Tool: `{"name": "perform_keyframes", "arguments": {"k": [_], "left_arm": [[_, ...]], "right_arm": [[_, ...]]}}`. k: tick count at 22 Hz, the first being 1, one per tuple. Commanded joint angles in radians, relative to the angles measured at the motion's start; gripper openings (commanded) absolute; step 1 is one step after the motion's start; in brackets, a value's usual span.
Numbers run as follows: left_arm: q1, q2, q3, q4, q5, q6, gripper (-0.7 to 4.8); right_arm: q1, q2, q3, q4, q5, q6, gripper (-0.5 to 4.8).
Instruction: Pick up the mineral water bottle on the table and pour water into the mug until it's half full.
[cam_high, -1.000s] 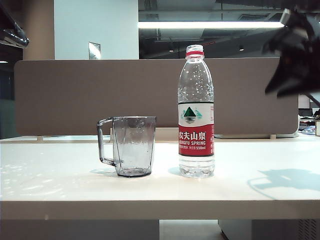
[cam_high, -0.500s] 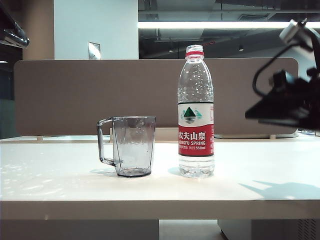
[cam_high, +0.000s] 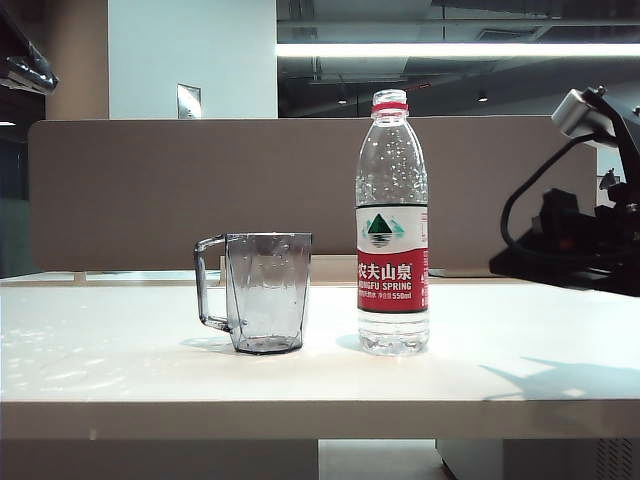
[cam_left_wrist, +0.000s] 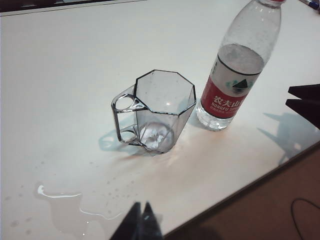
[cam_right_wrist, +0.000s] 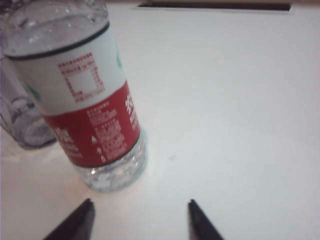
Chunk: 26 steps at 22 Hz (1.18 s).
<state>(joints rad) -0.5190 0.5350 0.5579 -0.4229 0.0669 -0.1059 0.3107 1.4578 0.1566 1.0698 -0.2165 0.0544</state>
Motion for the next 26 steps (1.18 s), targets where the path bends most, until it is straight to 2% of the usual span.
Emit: {"name": "perform_keyframes", "arguments": {"k": [1,6,17,26], "left_arm": [[0.000,-0.001,0.003,0.013,0.000,0.000,-0.05],[0.000,-0.001,0.003,0.013,0.000,0.000,-0.05],[0.000,-0.001,0.003,0.013,0.000,0.000,-0.05],[0.000,-0.001,0.003,0.013,0.000,0.000,-0.05]], "right_arm": [[0.002,0.041,0.002,0.135,-0.005,-0.007,3.11],[0.002,0.069,0.017,0.175,-0.035,-0.007,4.26],[0.021,0.073,0.092,0.060,-0.039,-0.061,4.28],[0.122,0.086,0.105,0.055,0.069,-0.134,4.32]]}}
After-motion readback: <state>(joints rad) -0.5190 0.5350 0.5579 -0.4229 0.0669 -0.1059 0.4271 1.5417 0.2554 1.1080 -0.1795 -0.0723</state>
